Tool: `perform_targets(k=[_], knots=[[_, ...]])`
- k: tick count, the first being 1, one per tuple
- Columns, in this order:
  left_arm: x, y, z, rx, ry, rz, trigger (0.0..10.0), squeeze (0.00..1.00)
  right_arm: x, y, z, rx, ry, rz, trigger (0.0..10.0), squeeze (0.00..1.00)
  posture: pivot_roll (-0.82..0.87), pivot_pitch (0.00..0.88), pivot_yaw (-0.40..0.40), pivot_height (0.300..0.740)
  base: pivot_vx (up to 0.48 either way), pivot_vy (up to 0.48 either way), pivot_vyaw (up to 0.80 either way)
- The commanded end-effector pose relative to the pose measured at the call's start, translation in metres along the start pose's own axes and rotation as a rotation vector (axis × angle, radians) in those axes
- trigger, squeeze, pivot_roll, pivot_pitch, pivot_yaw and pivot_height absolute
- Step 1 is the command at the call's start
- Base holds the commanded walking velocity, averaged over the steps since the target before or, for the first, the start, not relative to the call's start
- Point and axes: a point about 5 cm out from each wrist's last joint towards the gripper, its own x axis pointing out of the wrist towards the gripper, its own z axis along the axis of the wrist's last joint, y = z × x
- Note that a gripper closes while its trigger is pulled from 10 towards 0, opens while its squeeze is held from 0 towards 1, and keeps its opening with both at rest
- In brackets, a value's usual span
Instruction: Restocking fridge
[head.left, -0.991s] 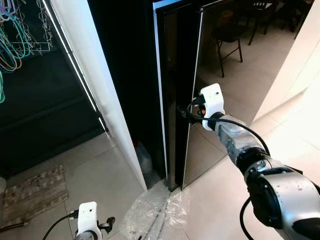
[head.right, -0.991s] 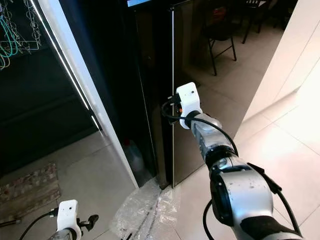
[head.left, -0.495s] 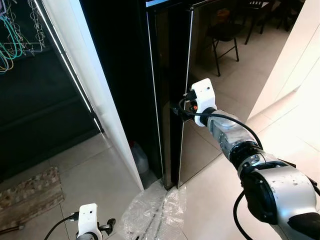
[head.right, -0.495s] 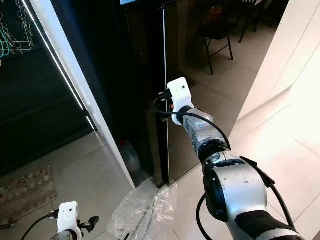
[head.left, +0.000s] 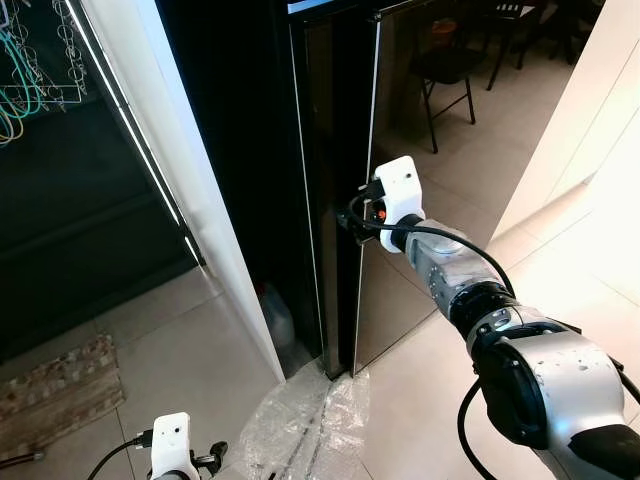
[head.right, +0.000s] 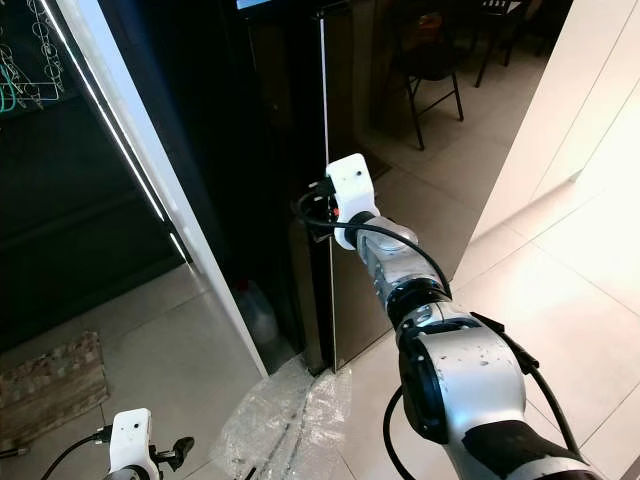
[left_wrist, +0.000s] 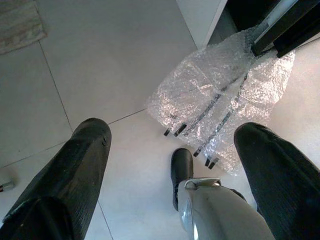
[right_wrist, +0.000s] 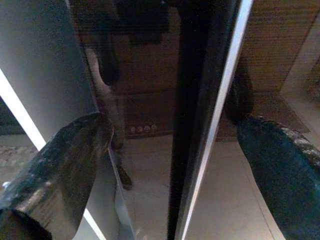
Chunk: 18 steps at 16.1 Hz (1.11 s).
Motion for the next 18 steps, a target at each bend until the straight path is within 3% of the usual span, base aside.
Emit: perform_targets(k=[1,7,12,15,18], knots=[[-0.001,0.0,-0.004,-0.006,0.009,0.002,10.0,0.0,0.011,0.021,0.02,-0.026,-0.034,0.071,10.0,0.0,0.21,0.064,0.02,0.74,0.0,0.0,0.0],[0.0,-0.004,-0.003,-0.011,0.0,-0.006,10.0,0.0,0.01,0.021,0.016,-0.029,-0.031,0.049,10.0,0.0,0.21,0.088,0.015,0.74,0.0,0.0,0.0],[0.001,-0.011,-0.002,-0.025,-0.005,-0.012,10.0,0.0,-0.006,-0.001,-0.014,0.047,-0.069,0.001,10.0,0.0,0.15,0.111,0.016,0.74,0.0,0.0,0.0],[0.001,-0.014,-0.002,-0.025,-0.003,-0.018,10.0,0.0,-0.031,-0.023,-0.052,0.136,-0.08,-0.097,10.0,0.0,0.12,0.117,0.019,0.74,0.0,0.0,0.0],[0.001,-0.017,-0.001,-0.025,-0.002,-0.023,10.0,0.0,-0.055,-0.026,-0.094,0.19,-0.049,-0.132,10.0,0.0,0.1,0.114,0.02,0.74,0.0,0.0,0.0]])
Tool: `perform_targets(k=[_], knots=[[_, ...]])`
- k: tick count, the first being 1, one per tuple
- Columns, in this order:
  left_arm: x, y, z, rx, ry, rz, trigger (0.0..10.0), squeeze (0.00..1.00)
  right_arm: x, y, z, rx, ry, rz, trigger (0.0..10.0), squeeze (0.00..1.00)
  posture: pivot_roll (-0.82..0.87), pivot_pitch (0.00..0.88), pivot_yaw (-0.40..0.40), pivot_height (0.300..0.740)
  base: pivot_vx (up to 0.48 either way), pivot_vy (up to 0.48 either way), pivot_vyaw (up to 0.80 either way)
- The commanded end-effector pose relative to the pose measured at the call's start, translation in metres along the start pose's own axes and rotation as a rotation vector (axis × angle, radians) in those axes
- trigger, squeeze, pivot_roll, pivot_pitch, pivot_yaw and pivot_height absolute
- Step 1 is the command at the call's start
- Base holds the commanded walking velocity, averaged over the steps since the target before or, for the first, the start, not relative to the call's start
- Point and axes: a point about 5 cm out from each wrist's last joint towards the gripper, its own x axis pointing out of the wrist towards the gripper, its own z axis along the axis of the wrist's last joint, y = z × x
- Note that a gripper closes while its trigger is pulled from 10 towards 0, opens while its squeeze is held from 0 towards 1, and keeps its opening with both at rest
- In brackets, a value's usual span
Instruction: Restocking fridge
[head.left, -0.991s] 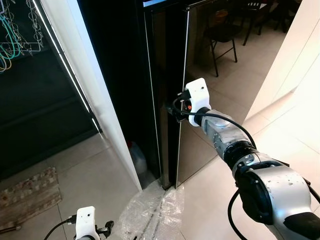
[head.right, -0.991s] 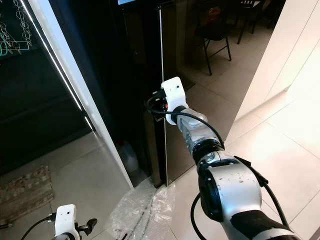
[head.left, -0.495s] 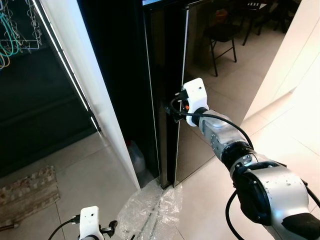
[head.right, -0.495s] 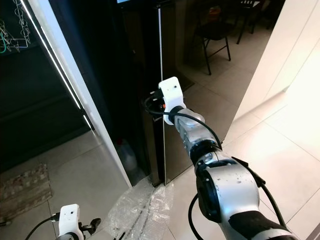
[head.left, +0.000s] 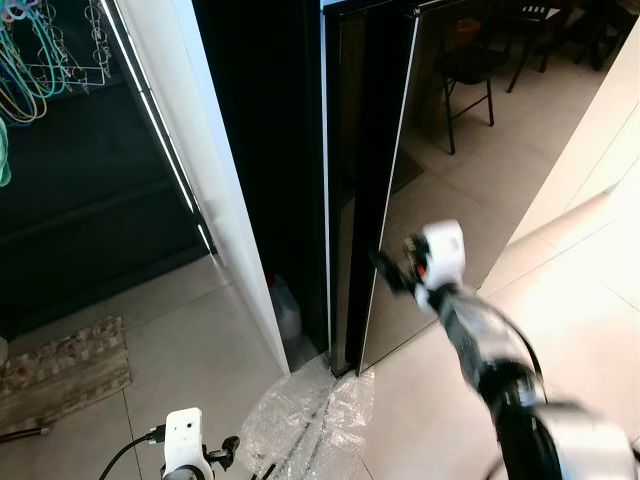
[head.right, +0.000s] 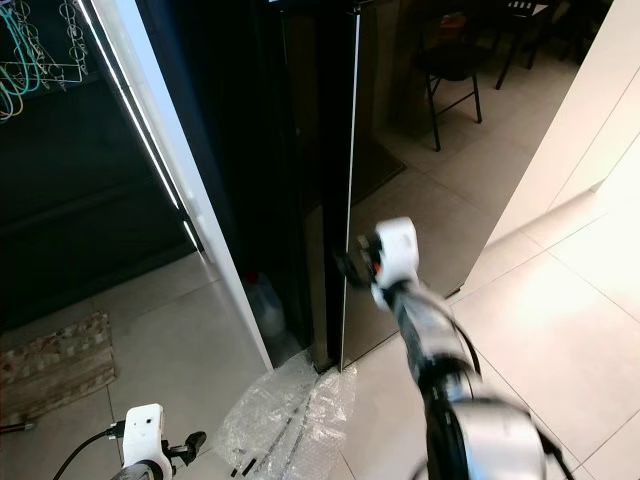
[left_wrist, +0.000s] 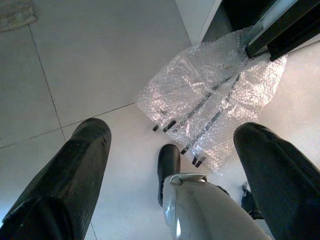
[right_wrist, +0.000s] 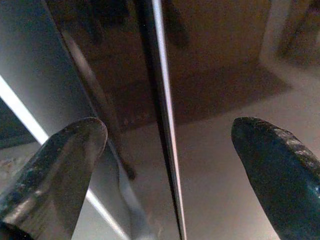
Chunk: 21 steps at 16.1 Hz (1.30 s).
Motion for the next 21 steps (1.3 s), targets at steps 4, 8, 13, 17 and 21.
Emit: perform_targets(k=[4,8,13,17,21], knots=[[-0.001,0.001,-0.004,0.005,0.021,0.006,10.0,0.0,-0.063,-0.011,-0.1,0.179,0.263,-0.218,10.0,0.0,0.08,0.104,0.028,0.74,0.0,0.0,0.0],[-0.001,0.002,-0.004,0.019,0.016,0.008,10.0,0.0,-0.124,0.001,-0.17,0.225,0.582,-0.342,10.0,0.0,0.08,0.103,0.027,0.74,0.0,-0.308,0.0],[0.0,-0.003,-0.001,0.019,0.006,-0.006,10.0,0.0,-0.145,0.013,-0.191,0.279,0.661,-0.375,10.0,0.0,0.08,0.106,0.036,0.74,0.0,-0.48,0.0],[0.0,-0.001,0.001,0.016,0.003,-0.006,10.0,0.0,-0.147,0.015,-0.193,0.278,0.659,-0.379,10.0,0.0,0.08,0.104,0.033,0.74,0.0,-0.48,0.0],[0.001,-0.001,0.005,0.019,-0.01,-0.006,10.0,0.0,-0.15,0.016,-0.195,0.282,0.666,-0.384,10.0,0.0,0.08,0.103,0.034,0.74,0.0,-0.48,0.0]])
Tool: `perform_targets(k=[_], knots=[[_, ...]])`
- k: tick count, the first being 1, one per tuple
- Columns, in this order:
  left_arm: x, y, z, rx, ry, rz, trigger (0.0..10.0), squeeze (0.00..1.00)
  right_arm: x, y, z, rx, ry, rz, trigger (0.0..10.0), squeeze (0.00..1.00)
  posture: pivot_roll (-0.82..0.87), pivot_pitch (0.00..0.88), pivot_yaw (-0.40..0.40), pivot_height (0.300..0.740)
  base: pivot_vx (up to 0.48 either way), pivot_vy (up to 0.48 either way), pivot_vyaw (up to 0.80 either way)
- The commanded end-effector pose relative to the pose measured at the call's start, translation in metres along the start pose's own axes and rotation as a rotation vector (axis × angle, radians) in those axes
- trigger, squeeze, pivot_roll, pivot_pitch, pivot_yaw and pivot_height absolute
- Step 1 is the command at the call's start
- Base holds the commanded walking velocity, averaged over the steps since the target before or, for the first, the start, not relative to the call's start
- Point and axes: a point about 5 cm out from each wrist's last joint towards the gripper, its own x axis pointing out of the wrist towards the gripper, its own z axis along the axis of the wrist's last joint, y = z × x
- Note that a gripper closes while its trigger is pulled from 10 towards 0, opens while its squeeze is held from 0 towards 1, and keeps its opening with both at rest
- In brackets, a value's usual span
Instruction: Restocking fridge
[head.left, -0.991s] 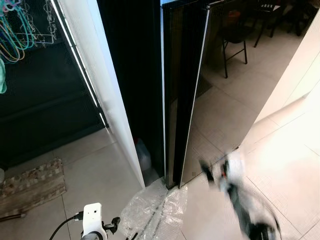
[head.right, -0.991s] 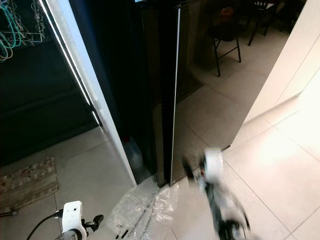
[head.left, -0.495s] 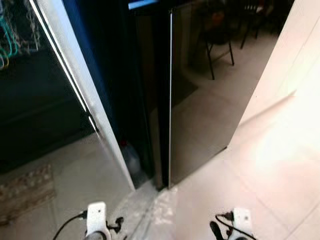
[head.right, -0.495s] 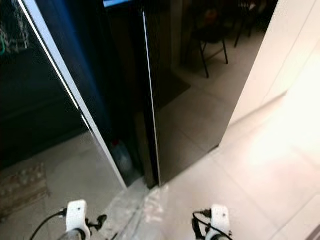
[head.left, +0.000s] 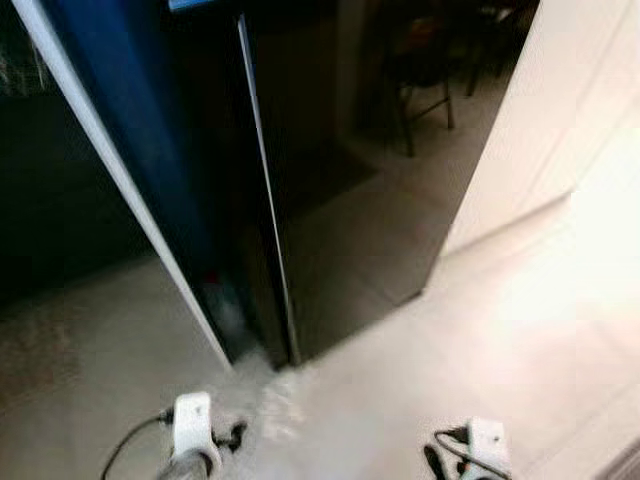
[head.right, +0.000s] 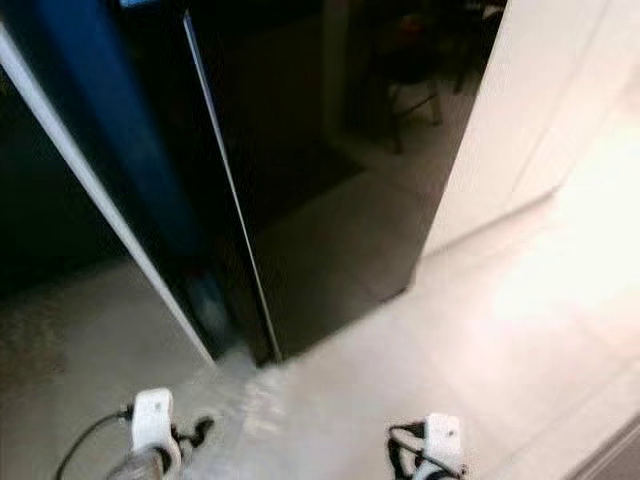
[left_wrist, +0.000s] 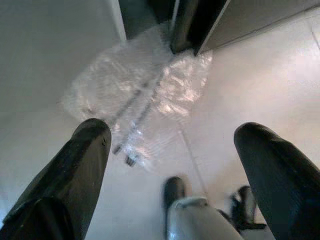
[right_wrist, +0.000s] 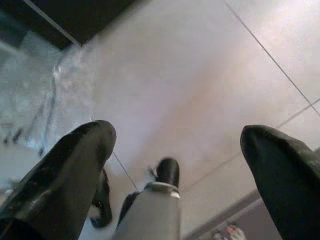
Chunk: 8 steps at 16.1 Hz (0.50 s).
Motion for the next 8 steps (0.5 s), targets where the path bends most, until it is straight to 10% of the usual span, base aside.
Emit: perform_targets(k=[1,8], knots=[[-0.0022,0.0044,-0.0073,-0.007,0.025,0.015,10.0,0.0,0.0002,0.0033,-0.0028,-0.002,0.012,0.007,10.0,0.0,0.08,0.103,0.034,0.74,0.0,-0.48,0.0],[-0.0031,0.0054,-0.0102,-0.005,0.033,0.022,10.0,0.0,0.0012,0.0041,-0.0002,0.007,0.009,0.002,10.0,0.0,0.07,0.105,0.034,0.74,0.0,-0.409,0.0]])
